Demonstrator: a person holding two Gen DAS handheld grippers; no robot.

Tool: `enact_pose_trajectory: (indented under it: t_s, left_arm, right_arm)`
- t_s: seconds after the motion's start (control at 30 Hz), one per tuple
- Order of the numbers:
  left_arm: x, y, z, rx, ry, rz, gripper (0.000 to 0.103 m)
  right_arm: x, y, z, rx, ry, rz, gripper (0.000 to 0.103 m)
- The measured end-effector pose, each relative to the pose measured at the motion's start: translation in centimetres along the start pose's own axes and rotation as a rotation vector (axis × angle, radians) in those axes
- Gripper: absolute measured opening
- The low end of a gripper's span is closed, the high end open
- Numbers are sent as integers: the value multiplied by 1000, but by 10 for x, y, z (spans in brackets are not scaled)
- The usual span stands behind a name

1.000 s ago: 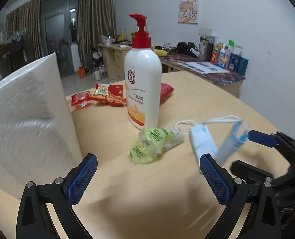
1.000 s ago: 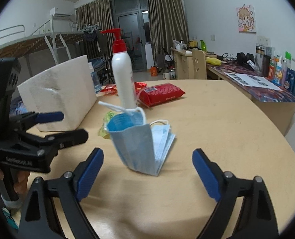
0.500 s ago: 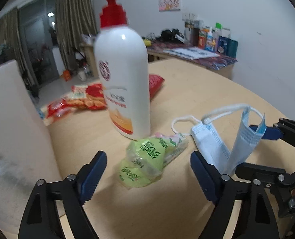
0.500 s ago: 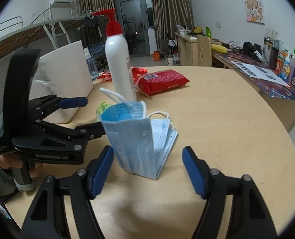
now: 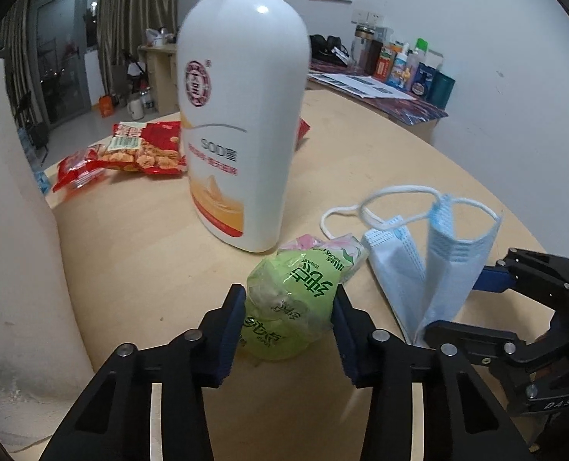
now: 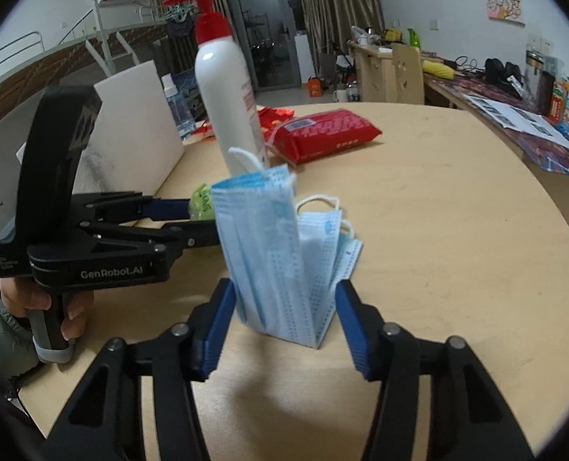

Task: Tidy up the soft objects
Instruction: 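Close the left gripper on the green snack bag while the right gripper grasps the blue mask, then lift and carry the green bag and blue mask with both grippers over the foam box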

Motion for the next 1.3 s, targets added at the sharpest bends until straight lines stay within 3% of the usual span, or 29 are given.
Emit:
enact_pose_trajectory:
  t_s: [0.07,0.4,0.5,0.53,0.87,1.3]
  left_arm:
    - [0,-2,-2,-14,-3,4,33]
    - [7,-6,-14,-67,6,-16,24]
    - [7,-6,-13,-68,12,-20,24]
    - [8,-6,-12,-67,15,-23,24]
    - [20,-7,-16,-81,36,-68,24]
    - [68,1,-29,-91,57,-178,24]
  right_arm:
    - [-1,0,1,1,0,9,59]
    - [-9,4,3,23,-13,40,58]
    - [-8,4,2,18,6,36,20]
    - [-6,2,2,20,13,36,15]
    - [17,-2,-4,-38,81,-40,14]
    - [63,0,4,-29,93,-168,14]
Point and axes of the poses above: each gripper's, at about its wrist camera, not at the fingertips, and x roughly against the way its jaws point, z to its left, y to its top, the point moved 3 cm from there along -x, roughly the way its jaws point, and after that the axes turned 13 degrees about y, right-handed, at the moved point
